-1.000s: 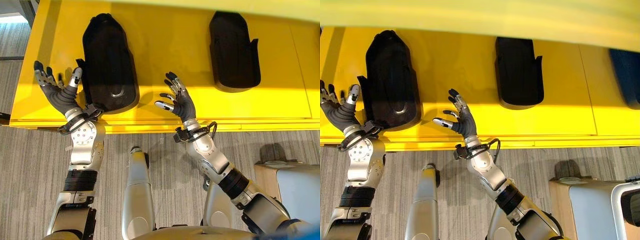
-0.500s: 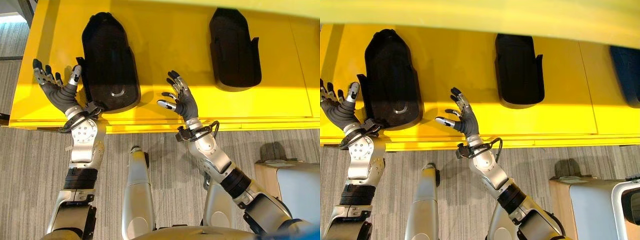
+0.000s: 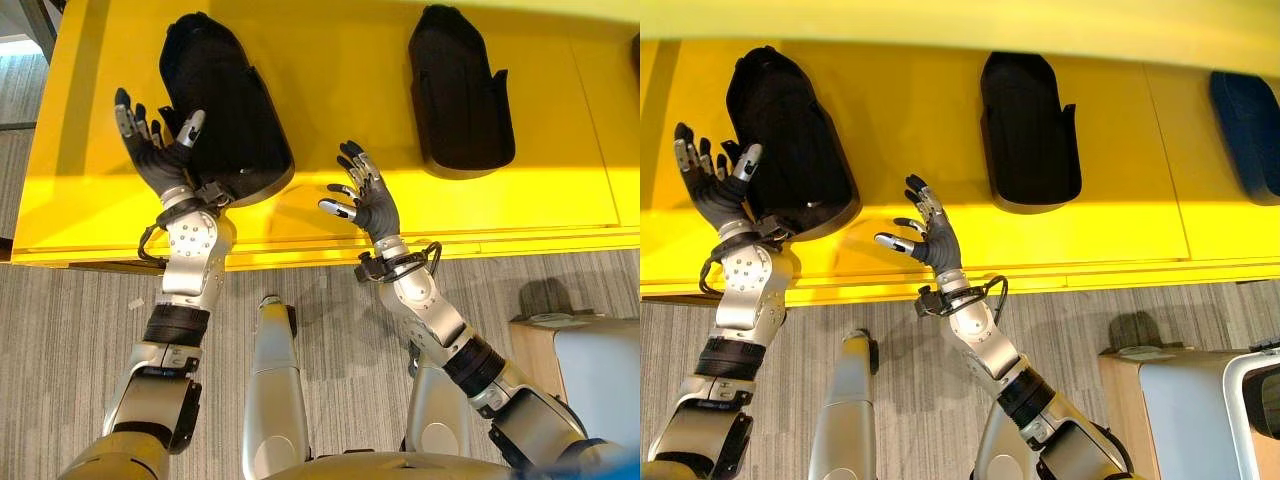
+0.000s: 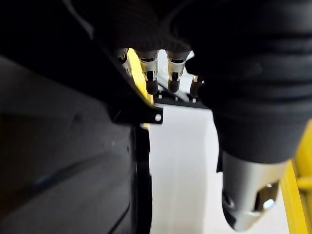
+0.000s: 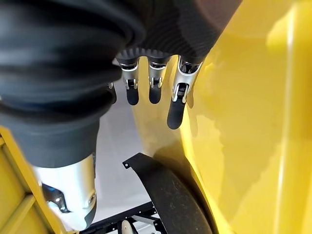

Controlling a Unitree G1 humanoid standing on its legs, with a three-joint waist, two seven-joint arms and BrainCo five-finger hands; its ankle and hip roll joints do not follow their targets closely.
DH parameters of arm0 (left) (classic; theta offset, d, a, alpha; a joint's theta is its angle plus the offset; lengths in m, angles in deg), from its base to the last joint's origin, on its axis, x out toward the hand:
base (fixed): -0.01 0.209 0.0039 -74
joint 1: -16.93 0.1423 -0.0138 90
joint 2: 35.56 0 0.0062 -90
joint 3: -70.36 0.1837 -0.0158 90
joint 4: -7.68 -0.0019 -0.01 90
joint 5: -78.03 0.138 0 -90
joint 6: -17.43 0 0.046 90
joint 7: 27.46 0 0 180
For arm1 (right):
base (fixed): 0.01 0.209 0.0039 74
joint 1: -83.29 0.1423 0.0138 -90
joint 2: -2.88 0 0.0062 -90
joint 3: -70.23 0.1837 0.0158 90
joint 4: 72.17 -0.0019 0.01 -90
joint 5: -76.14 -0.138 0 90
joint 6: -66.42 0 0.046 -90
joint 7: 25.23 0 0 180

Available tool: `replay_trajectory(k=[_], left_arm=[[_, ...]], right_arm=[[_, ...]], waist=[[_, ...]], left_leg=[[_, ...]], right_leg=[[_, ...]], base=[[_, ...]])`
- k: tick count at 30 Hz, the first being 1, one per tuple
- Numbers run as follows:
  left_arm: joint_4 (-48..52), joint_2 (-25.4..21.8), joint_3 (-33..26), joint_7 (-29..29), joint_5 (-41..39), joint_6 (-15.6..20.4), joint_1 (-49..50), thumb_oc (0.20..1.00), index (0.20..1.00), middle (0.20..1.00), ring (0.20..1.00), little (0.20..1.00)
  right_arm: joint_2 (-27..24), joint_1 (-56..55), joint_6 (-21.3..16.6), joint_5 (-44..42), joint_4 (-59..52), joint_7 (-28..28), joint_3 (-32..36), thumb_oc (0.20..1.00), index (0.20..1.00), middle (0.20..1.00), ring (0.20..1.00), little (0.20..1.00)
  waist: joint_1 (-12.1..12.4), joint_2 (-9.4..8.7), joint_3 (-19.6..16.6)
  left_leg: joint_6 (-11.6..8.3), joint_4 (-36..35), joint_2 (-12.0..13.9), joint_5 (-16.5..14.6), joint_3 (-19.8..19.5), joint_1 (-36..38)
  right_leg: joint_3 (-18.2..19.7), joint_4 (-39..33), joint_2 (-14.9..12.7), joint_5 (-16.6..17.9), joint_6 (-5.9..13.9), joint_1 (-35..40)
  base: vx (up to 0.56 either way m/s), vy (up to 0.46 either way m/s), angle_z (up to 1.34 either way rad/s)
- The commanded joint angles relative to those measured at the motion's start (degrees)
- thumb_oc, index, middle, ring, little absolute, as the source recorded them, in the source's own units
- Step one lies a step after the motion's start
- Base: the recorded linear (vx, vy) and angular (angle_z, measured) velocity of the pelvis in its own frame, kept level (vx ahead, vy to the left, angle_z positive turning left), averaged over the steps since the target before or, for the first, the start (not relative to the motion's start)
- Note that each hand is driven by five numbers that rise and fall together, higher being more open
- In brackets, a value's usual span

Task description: Move parts from the plastic box to the shelf.

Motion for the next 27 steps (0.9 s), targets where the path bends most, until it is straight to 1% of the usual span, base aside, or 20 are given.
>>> replay_trajectory(k=[1,5,9,11,14,18,23,27], left_arm=[[-7.43,-1.28,4.89,1.8,1.04,-1.32,-1.0,1.0,1.0,1.0,1.0,1.0],[-9.75,-1.82,5.47,1.99,0.63,-1.41,-2.31,1.0,1.0,1.0,1.0,1.0],[-10.39,-1.75,5.1,1.92,0.05,-1.25,-2.03,1.0,1.0,1.0,1.0,1.0],[-10.27,-1.66,4.83,1.76,-0.02,-1.15,-1.75,1.0,1.0,1.0,1.0,1.0],[-10.37,-1.64,4.49,1.76,-0.74,-0.61,-1.63,1.0,1.0,1.0,1.0,1.0],[-10.73,-2.14,4.4,1.74,-1.3,-0.28,-1.91,1.0,1.0,1.0,1.0,1.0],[-10.62,-1.81,4.05,1.9,-2.01,-0.14,-1.55,1.0,1.0,1.0,1.0,1.0],[-10.44,-1.52,4.13,2.13,-2.27,-0.2,-1.28,1.0,1.0,1.0,1.0,1.0]], right_arm=[[-0.66,-4.44,-0.05,-2.48,2.95,0.08,0.66,1.0,1.0,1.0,1.0,1.0],[-0.66,-4.54,-0.61,-3.14,2.76,0.17,0.74,1.0,1.0,1.0,1.0,1.0],[-1.0,-2.73,-1.1,-1.82,1.93,1.7,2.15,1.0,1.0,1.0,1.0,1.0],[-1.1,-0.77,-1.33,-0.23,1.61,2.76,2.81,1.0,1.0,1.0,1.0,1.0],[-0.84,5.33,-1.28,2.22,2.61,4.98,3.67,1.0,1.0,1.0,1.0,1.0],[-0.42,11.11,-1.41,3.4,3.98,6.74,4.84,1.0,1.0,1.0,1.0,1.0],[0.13,16.57,-0.82,3.69,5.79,7.9,5.56,1.0,1.0,1.0,1.0,1.0],[0.38,18.49,-0.61,3.15,6.5,7.89,5.65,1.0,1.0,1.0,1.0,1.0]], waist=[[0.94,0.83,-2.02],[0.53,0.97,-2.54],[0.58,1.13,-3.02],[0.77,1.29,-3.19],[1.51,1.63,-3.52],[2.26,1.74,-3.55],[3.01,1.86,-3.43],[3.22,1.94,-3.52]], left_leg=[[1.59,1.61,1.27,0.38,0.09,-1.8],[1.52,2.0,1.35,0.33,0.19,-2.23],[1.54,2.25,1.38,0.26,0.16,-2.67],[1.61,2.32,1.34,0.25,0.21,-2.73],[1.66,2.44,1.11,0.25,0.21,-2.91],[1.82,2.67,0.77,0.07,0.11,-2.92],[1.86,2.58,0.44,0.23,0.19,-2.83],[1.92,3.0,0.31,0.1,0.16,-3.19]], right_leg=[[-0.58,5.39,1.83,3.22,-5.18,-7.54],[-0.5,5.67,1.94,3.24,-5.12,-8.06],[-0.39,5.7,2.05,3.32,-5.13,-8.42],[-0.33,5.82,2.07,3.28,-5.15,-8.57],[-0.32,6.0,1.98,3.12,-5.16,-8.51],[-0.23,6.32,1.89,3.06,-5.27,-8.51],[-0.14,6.38,1.85,2.99,-5.31,-8.11],[-0.07,6.65,1.77,2.93,-5.36,-8.39]], base=[[0.0,0.017,-0.07],[0.0,0.01,-0.02],[0.0,0.0,0.0],[0.0,0.0,0.0],[0.0,0.0,0.0],[0.0,0.0,0.0],[0.0,0.0,0.0],[0.0,0.0,0.0]])
